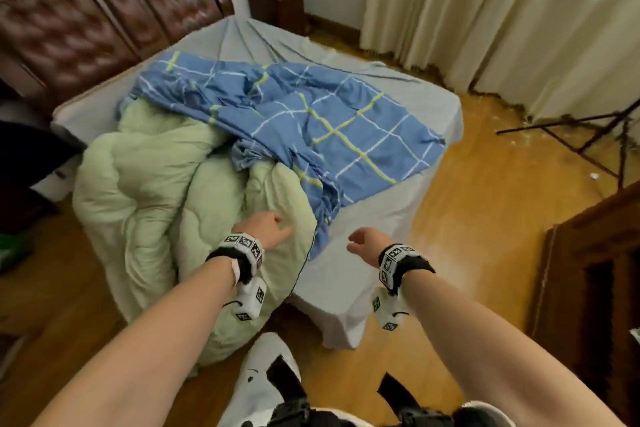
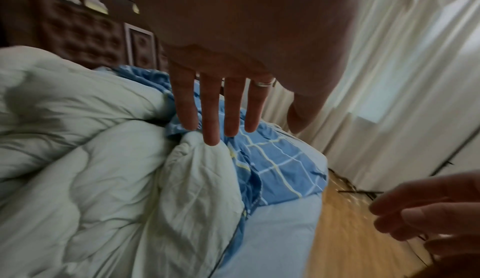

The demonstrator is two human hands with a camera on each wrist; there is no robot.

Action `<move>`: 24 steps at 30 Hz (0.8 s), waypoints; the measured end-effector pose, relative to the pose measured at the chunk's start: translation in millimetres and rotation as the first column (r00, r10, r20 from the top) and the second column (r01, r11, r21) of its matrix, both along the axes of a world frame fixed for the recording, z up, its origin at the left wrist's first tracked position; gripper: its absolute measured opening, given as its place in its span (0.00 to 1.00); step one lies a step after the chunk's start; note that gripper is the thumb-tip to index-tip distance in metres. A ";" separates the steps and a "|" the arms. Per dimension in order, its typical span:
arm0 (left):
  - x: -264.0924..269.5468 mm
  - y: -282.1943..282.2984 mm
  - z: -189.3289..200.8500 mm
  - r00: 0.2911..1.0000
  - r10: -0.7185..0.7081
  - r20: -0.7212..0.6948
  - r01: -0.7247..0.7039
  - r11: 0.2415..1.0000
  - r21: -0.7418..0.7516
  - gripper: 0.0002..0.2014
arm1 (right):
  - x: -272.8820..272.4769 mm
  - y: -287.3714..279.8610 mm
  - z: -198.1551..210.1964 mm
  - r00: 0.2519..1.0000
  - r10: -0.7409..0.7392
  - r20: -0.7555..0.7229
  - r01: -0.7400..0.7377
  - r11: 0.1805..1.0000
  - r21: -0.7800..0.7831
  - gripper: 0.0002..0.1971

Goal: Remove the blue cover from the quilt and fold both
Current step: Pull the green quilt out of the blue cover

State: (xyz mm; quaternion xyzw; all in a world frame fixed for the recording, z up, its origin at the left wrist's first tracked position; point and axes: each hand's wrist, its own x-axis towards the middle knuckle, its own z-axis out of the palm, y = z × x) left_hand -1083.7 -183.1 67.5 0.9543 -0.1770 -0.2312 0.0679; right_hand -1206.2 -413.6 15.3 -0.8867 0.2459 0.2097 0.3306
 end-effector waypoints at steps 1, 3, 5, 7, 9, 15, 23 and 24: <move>3.3 4.8 -3.1 0.999 0.034 0.001 -0.034 0.999 -0.005 0.30 | 11.2 2.9 -1.1 0.999 0.032 -0.002 -0.032 0.999 -0.005 0.19; 14.3 10.9 -10.8 0.996 0.093 -0.004 -0.094 0.995 -0.032 0.32 | 30.4 8.5 -1.6 0.997 0.076 -0.032 -0.076 0.997 -0.001 0.20; 33.8 9.0 -20.7 0.993 0.117 -0.005 -0.117 0.993 -0.029 0.34 | 49.0 3.6 -3.1 0.994 0.090 -0.061 -0.090 0.996 -0.006 0.22; 59.3 -2.1 -30.1 0.995 0.097 0.006 -0.096 0.995 -0.023 0.34 | 67.6 -9.6 -4.3 0.994 0.074 -0.085 -0.076 0.997 -0.022 0.23; 88.7 -19.1 -39.3 0.998 0.039 0.044 -0.038 0.999 -0.022 0.33 | 89.5 -25.7 -1.3 0.992 0.052 -0.117 -0.061 0.996 -0.072 0.23; 174.4 -65.8 -57.1 0.999 -0.051 -0.010 0.051 0.997 -0.053 0.30 | 177.9 -54.2 0.9 0.985 0.037 -0.169 -0.058 0.991 -0.124 0.21; 239.0 -89.3 -84.8 0.973 0.167 -0.158 -0.172 0.985 -0.018 0.29 | 289.0 -79.4 -37.1 0.949 0.228 -0.218 -0.245 0.968 -0.055 0.18; 243.8 -90.6 -86.0 0.962 0.219 -0.163 -0.224 0.974 -0.013 0.28 | 302.3 -84.4 -42.0 0.939 0.266 -0.217 -0.281 0.959 -0.042 0.19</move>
